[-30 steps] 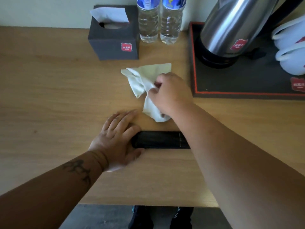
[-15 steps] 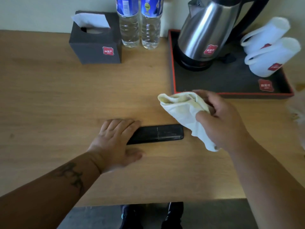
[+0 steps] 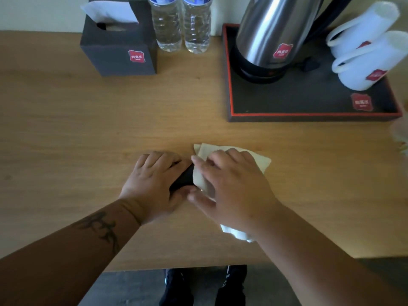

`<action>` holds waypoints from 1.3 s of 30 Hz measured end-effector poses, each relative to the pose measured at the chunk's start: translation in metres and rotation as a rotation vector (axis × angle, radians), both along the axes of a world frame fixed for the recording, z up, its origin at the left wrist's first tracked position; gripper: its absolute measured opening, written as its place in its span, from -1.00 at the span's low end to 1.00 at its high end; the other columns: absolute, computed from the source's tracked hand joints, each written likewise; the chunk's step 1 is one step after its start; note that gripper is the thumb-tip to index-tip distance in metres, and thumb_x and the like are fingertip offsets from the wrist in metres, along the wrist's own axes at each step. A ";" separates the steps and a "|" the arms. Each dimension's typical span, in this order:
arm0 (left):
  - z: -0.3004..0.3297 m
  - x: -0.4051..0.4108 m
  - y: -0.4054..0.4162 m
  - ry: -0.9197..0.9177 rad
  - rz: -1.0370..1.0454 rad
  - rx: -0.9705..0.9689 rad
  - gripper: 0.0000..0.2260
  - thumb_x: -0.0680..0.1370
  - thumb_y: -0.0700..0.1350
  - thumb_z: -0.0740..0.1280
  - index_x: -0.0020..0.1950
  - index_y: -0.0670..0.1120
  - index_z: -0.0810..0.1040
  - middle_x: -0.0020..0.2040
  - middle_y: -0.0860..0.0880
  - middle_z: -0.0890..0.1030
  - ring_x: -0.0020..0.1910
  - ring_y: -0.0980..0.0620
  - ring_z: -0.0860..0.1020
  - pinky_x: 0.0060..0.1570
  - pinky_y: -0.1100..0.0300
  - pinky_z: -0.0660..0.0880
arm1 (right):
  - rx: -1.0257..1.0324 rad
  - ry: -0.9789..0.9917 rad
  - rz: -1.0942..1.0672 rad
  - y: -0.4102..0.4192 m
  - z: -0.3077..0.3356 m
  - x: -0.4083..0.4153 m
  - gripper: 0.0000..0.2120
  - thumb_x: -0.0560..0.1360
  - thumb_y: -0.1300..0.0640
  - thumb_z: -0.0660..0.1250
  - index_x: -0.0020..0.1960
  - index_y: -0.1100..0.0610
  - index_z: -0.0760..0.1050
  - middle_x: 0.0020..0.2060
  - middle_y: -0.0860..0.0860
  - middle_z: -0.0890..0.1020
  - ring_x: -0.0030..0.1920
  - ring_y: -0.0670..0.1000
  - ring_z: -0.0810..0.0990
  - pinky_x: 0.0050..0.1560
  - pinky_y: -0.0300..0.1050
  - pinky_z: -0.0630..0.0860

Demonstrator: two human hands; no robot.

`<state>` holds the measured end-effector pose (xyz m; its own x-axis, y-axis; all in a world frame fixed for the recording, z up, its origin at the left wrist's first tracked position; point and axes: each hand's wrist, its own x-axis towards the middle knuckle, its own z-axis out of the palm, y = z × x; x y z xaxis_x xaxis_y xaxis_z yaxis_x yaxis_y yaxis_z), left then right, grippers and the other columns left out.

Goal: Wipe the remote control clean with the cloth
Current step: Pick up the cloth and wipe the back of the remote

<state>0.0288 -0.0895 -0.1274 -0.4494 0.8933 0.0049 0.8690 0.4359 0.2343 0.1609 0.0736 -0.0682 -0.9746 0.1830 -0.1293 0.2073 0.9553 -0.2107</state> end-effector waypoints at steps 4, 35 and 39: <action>0.000 0.000 0.000 0.012 -0.003 0.026 -0.47 0.53 0.31 0.18 0.34 0.00 0.51 0.16 0.00 0.52 0.16 -0.11 0.45 0.21 -0.03 0.34 | -0.036 0.124 -0.006 -0.001 -0.023 0.002 -0.58 0.58 -0.16 0.21 0.35 -0.02 0.51 0.21 0.04 0.53 0.28 0.15 0.41 0.33 0.14 0.30; 0.004 0.001 -0.001 0.006 -0.014 0.021 -0.46 0.55 0.31 0.15 0.40 0.02 0.44 0.16 0.00 0.51 0.13 -0.09 0.44 0.20 -0.05 0.35 | -0.092 0.033 -0.177 0.011 0.009 0.042 -0.79 0.46 -0.09 0.28 -0.01 -0.06 0.62 -0.18 -0.15 0.52 -0.20 -0.11 0.47 -0.25 -0.19 0.43; 0.004 0.001 0.000 0.012 -0.005 0.017 -0.46 0.54 0.30 0.17 0.39 0.01 0.47 0.16 -0.01 0.52 0.14 -0.12 0.46 0.19 -0.07 0.37 | -0.056 0.223 -0.274 0.006 0.009 0.011 -0.80 0.47 -0.02 0.37 0.07 -0.02 0.62 -0.13 -0.08 0.54 -0.15 -0.03 0.48 -0.20 -0.15 0.40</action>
